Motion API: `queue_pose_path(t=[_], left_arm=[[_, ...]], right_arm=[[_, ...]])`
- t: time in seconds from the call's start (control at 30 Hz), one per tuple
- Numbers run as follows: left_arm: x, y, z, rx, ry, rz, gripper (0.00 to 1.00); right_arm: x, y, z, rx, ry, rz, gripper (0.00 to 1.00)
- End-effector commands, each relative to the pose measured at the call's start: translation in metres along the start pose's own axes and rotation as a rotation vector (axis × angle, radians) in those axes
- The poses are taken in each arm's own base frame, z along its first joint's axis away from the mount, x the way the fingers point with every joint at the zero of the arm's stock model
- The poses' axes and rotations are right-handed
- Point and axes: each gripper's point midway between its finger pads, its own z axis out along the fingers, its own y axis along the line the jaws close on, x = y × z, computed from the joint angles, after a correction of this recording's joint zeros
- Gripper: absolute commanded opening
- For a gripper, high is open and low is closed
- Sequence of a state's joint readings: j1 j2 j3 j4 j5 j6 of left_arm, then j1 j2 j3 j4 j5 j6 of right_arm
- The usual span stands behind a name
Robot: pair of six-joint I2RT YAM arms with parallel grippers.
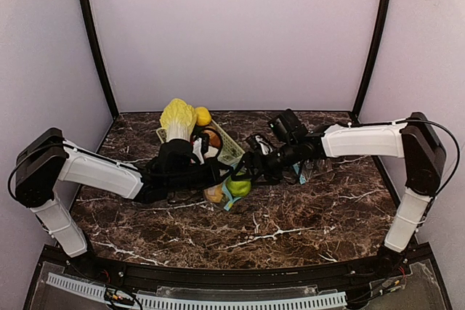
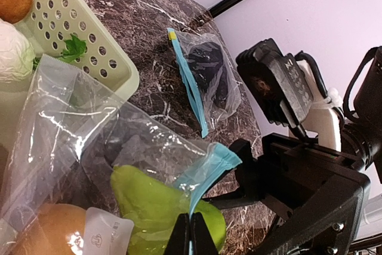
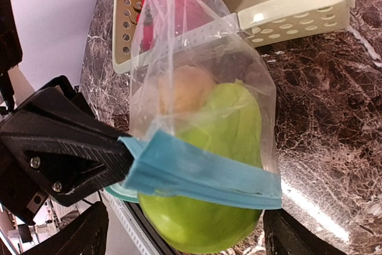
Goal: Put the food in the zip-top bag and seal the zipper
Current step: Place the fake fruit in the zipper food storage bag, then adjust the fake fruit in the zipper food storage bag.
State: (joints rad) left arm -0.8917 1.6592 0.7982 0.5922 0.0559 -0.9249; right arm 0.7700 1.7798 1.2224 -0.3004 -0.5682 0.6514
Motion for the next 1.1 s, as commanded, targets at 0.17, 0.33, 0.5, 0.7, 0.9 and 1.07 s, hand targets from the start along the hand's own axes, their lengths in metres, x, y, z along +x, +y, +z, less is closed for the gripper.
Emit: queue_pose_path(t=[0.17,0.33,0.5,0.7,0.9,1.07], left_arm=[[-0.020,-0.003,0.000,-0.017,-0.046,-0.054,0.01],[-0.024,-0.012,-0.001,0.019,-0.041,-0.064,0.01],[-0.028,-0.019,-0.006,0.043,-0.039,-0.069,0.01],[-0.031,-0.030,-0.017,0.075,-0.041,-0.072,0.01],[-0.031,-0.038,-0.024,0.109,-0.020,-0.077,0.01],[-0.022,-0.043,-0.026,0.133,0.032,-0.076,0.01]], right_arm=[[0.001,0.010,-0.029,-0.009,-0.119,-0.057,0.93],[0.011,0.005,-0.037,0.009,-0.139,-0.116,0.95],[0.017,0.010,-0.031,-0.056,-0.148,-0.167,0.95],[0.008,0.005,-0.019,-0.044,-0.172,-0.191,0.88],[-0.011,0.007,-0.011,-0.053,-0.219,-0.214,0.72],[-0.033,0.025,-0.019,-0.087,-0.303,-0.246,0.67]])
